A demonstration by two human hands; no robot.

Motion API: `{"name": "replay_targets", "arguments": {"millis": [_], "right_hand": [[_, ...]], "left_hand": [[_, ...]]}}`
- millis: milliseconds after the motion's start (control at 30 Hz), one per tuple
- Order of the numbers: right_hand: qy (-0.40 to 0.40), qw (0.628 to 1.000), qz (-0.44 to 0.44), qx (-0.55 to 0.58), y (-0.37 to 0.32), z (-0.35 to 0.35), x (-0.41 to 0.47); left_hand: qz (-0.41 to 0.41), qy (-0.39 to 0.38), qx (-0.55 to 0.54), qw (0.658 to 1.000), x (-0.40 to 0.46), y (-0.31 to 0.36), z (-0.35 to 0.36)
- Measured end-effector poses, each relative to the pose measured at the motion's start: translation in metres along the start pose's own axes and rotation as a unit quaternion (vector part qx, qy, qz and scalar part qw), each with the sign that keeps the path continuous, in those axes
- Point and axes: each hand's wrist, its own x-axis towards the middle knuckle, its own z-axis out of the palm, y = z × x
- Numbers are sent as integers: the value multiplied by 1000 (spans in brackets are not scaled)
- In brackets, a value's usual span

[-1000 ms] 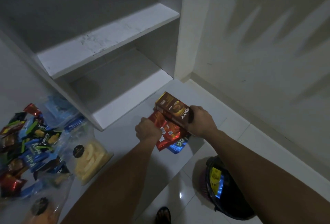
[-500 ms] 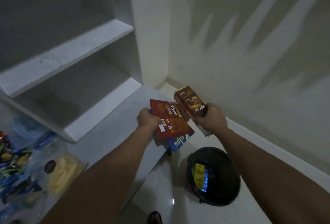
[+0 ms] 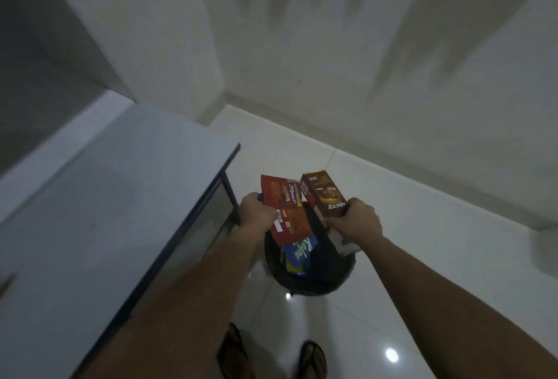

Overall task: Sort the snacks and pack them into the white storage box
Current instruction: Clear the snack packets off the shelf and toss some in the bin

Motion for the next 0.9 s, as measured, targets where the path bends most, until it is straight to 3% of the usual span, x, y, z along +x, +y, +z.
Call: {"name": "replay_targets", "arguments": {"millis": [267,533,667,900], "right_hand": [[-34,998,51,0,91,99,45],[-42,997,61,23,118,161,82],[-50,998,38,12,112,156,76],[-74,996,-40,-2,50,83,40]], "left_hand": [[-43,-3,27,999,43,-95,91],[-65,-18,60,996,70,-141,113],[-62,-21,72,995,62,-133,98],[-25,-41,109,993,25,-70,49]]}}
